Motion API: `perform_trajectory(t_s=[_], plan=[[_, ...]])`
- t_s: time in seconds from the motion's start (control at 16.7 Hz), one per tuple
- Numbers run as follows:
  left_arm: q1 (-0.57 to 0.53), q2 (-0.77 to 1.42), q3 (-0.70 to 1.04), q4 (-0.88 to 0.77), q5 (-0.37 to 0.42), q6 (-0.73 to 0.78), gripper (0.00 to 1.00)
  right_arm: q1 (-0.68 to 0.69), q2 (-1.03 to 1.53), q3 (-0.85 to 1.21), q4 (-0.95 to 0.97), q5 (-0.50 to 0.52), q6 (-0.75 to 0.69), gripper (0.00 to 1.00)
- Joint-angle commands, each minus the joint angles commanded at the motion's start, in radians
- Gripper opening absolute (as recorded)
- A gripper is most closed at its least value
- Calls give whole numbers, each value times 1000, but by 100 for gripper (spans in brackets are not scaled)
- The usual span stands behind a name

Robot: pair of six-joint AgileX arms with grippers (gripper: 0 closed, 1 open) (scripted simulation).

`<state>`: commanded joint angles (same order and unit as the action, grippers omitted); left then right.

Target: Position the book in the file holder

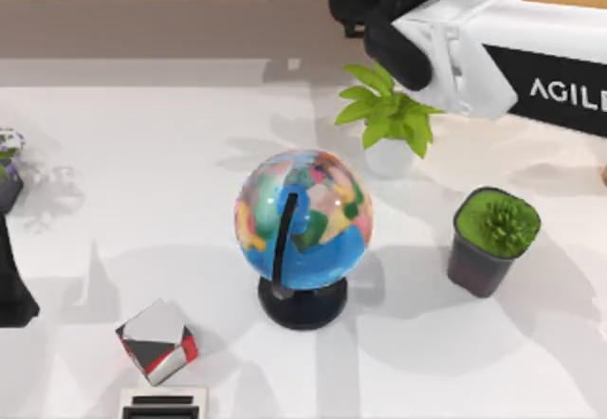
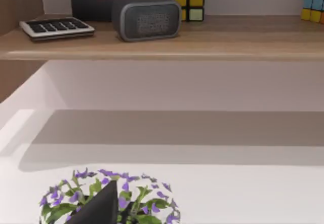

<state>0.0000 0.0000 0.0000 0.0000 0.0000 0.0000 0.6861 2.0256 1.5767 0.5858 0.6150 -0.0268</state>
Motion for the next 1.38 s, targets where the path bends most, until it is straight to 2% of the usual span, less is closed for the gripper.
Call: perform_trajectory(t_s=[0.24, 0.42, 0.78, 1.38], plan=[[0, 0, 0, 0, 0, 0, 100, 41, 266, 200, -18, 110, 12, 100], [0, 0, 0, 0, 0, 0, 100, 52, 355, 263, -34, 154, 18, 100], [0, 0, 0, 0, 0, 0, 100, 47, 365, 267, -37, 155, 18, 100], [0, 0, 0, 0, 0, 0, 100, 27, 427, 384, -88, 133, 18, 100]])
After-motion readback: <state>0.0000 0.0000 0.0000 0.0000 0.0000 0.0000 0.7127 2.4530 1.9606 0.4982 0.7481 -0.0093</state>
